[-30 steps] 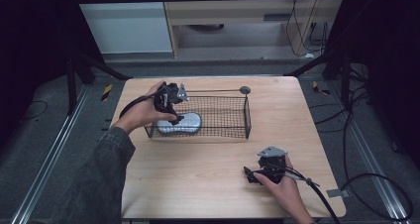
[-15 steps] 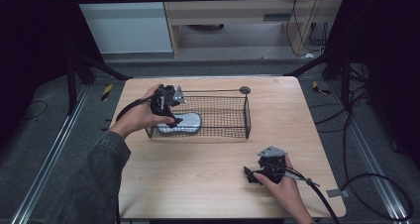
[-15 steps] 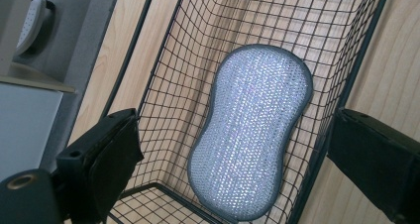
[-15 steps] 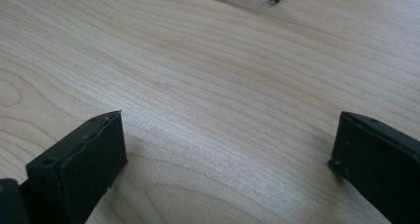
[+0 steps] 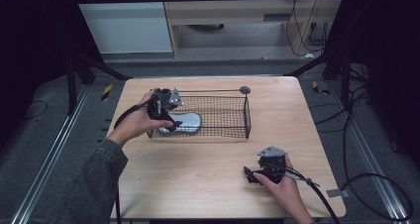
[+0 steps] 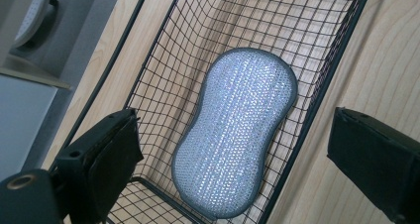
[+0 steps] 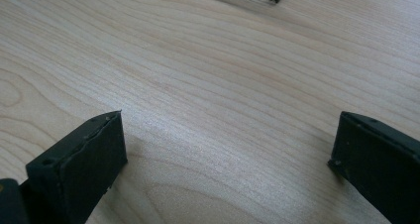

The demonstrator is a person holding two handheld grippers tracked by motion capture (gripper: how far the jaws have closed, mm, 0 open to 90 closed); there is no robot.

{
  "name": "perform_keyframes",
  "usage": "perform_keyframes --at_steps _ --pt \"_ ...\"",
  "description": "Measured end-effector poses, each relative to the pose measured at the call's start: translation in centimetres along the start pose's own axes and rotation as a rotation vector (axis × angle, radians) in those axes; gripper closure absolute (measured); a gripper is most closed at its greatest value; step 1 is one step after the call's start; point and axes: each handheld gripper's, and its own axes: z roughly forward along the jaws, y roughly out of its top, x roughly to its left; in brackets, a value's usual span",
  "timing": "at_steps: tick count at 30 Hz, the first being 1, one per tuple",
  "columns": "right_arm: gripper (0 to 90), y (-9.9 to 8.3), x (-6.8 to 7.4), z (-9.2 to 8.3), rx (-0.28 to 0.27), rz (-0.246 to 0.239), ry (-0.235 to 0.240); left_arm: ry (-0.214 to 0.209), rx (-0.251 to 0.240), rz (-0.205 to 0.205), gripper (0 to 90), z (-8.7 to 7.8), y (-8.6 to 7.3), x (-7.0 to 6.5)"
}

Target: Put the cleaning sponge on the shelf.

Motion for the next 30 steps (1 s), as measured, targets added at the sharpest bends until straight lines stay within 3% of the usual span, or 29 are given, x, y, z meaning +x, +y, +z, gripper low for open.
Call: perform_keyframes --at_steps 13,19,24,30 --pt "0.7 0.0 0.0 0.0 -0.001 0.001 -0.003 0.022 -0.094 -0.158 4.6 -1.6 -1.7 -2.3" --pt "0.7 0.0 0.0 0.0 -0.001 0.001 -0.003 0.025 -0.12 -0.194 4.5 -2.4 -2.5 -3.7" --pt "0.7 0.0 0.0 0.0 -0.001 0.0 -0.003 0.032 -0.104 -0.191 4.5 -2.7 -3.2 -5.1" --pt "0.7 0.0 0.0 0.0 -0.001 0.0 -0.004 0.025 -0.126 -0.207 4.4 -2.7 -3.9 -6.8"
